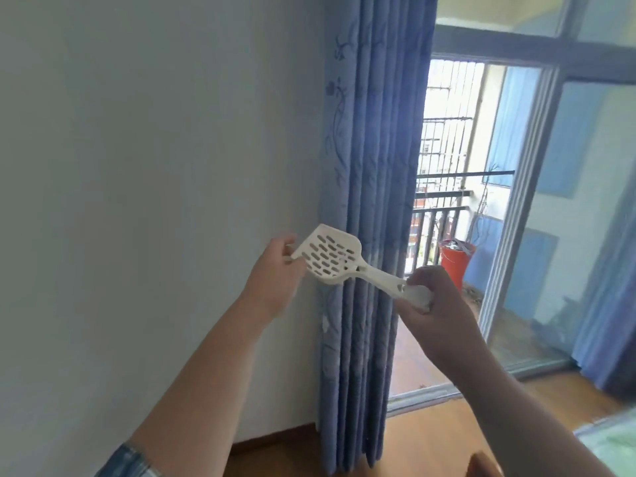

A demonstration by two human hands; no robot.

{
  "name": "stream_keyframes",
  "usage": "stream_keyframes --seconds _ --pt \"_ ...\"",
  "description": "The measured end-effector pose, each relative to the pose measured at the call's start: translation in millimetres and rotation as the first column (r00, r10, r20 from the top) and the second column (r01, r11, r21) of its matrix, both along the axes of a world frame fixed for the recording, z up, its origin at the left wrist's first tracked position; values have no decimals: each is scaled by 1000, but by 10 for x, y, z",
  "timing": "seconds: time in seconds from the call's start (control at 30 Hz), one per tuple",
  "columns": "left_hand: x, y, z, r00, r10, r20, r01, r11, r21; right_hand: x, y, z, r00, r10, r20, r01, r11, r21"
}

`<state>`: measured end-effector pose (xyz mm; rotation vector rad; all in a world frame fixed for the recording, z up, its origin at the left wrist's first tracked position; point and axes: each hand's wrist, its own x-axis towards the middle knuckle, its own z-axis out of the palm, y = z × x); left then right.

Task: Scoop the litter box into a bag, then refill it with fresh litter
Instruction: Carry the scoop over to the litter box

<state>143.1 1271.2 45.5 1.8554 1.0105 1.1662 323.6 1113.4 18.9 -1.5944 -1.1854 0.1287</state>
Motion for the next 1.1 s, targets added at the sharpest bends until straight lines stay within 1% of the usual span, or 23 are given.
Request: stream_keyframes --seconds 0.07,0.17,0.3,0.37,0.43,0.53,0.6,0.67,0.73,0.8,0.87,0.93,1.03,1.1 --pt "510 -183 5 997 -77 13 76 996 39 440 -212 56 986 -119 120 123 992 -30" --pt "1169 -410 -13 985 -169 39 167 984 60 1072 -517 109 923 -252 290 292 951 -103" --pt "1929 -648 -100 958 -288 2 287 955 80 1681 -862 46 799 -338 498 472 866 -168" --pt "2262 -731 -164 947 -322 -24 322 941 102 1897 -1004 -14 757 -361 545 525 833 -178" --pt "2561 -796 -252 927 -373 -39 375 921 106 2080 -1116 -82 741 -385 550 566 799 -202" --pt "2932 -858 -412 886 -460 -67 464 881 90 2319 -1267 -227 692 -419 588 620 762 -186" --pt "3145 -854 -526 847 -527 -72 532 842 89 2428 -1366 -339 653 -448 611 660 732 -168" --pt "3348 -826 -669 799 -597 -72 601 796 75 2485 -1448 -461 612 -491 620 712 683 -163" --pt "3561 -806 -841 740 -667 -85 671 740 36 2508 -1500 -607 586 -541 604 774 595 -218" --pt "3745 -803 -1056 673 -733 -96 736 677 -14 2511 -1522 -792 564 -576 591 818 487 -306" --pt "3875 -793 -1279 601 -784 -159 787 615 -57 2467 -1527 -1002 546 -602 582 838 393 -379" --pt "3954 -736 -1518 524 -820 -231 825 556 -100 2374 -1510 -1222 530 -630 568 844 324 -427" --pt "4034 -588 -1952 402 -869 -289 875 458 -160 2203 -1440 -1625 507 -680 529 831 222 -511" --pt "4074 -474 -2317 323 -872 -369 889 413 -197 2087 -1383 -1951 496 -714 494 807 168 -567"
